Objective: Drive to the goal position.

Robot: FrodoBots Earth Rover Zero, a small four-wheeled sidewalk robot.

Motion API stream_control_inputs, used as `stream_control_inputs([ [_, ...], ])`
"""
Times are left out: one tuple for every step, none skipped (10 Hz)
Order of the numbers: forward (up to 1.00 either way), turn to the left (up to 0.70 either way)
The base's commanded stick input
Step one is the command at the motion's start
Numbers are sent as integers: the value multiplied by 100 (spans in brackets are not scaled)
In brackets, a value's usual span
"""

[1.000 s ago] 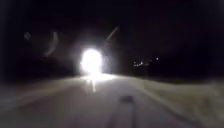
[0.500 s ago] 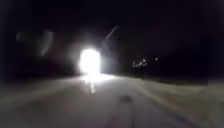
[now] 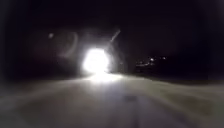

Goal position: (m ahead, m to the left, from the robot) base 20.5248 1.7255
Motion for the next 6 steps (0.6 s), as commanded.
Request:
stream_control_inputs([
  [100,0],
  [100,0],
  [100,0],
  [100,0],
  [100,0],
  [100,0],
])
